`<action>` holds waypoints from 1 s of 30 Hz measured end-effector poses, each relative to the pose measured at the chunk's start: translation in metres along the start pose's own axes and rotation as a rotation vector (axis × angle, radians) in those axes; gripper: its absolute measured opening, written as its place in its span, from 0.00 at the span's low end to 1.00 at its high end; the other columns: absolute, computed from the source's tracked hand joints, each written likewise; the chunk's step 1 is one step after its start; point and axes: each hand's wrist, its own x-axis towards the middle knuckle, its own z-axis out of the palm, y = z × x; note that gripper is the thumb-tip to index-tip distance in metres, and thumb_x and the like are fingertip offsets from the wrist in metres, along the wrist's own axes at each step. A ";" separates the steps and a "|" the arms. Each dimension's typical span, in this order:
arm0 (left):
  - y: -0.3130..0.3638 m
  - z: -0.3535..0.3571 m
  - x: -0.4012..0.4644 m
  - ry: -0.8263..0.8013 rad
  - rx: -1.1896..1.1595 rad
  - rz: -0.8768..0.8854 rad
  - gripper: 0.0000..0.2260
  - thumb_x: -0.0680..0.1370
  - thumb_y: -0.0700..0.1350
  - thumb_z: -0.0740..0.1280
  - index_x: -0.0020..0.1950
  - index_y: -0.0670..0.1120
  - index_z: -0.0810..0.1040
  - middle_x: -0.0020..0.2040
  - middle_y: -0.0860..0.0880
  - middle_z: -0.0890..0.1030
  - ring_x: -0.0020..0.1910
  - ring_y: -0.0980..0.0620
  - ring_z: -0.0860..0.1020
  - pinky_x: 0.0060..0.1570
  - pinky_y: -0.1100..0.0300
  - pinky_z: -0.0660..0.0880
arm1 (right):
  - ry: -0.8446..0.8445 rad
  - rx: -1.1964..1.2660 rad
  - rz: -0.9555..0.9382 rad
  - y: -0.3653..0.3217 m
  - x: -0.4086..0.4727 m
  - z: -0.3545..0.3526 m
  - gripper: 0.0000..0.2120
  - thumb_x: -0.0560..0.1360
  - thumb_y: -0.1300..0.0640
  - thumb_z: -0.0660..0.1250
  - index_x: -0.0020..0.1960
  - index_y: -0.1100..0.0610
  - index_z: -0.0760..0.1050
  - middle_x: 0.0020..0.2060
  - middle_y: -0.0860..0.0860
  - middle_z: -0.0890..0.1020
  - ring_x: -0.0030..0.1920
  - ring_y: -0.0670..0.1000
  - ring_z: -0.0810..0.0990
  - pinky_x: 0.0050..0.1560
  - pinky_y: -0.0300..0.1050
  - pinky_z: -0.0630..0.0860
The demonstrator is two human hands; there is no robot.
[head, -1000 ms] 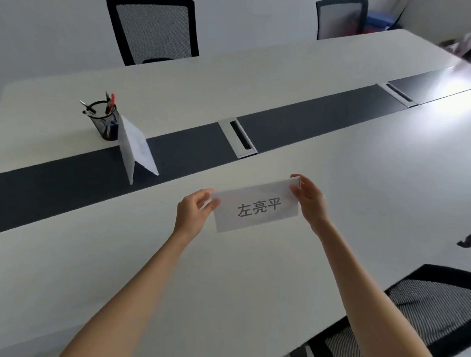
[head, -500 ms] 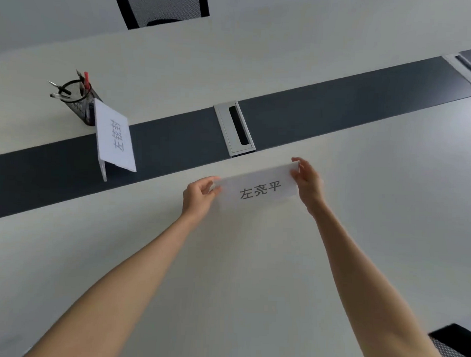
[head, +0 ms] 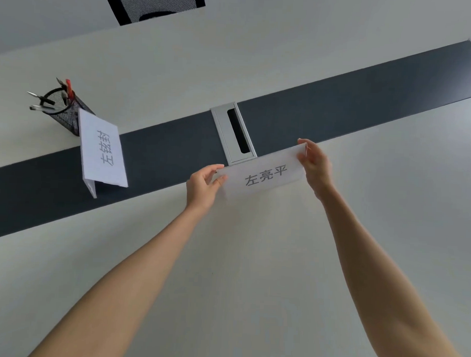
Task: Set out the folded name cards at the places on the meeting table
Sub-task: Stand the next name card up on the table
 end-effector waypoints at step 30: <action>-0.071 -0.205 -0.222 0.216 -0.136 -0.099 0.10 0.77 0.37 0.59 0.56 0.42 0.75 0.45 0.53 0.81 0.42 0.66 0.80 0.46 0.73 0.74 | -0.399 0.042 0.099 -0.014 -0.297 0.122 0.14 0.74 0.70 0.58 0.52 0.54 0.73 0.48 0.53 0.80 0.47 0.37 0.79 0.51 0.35 0.74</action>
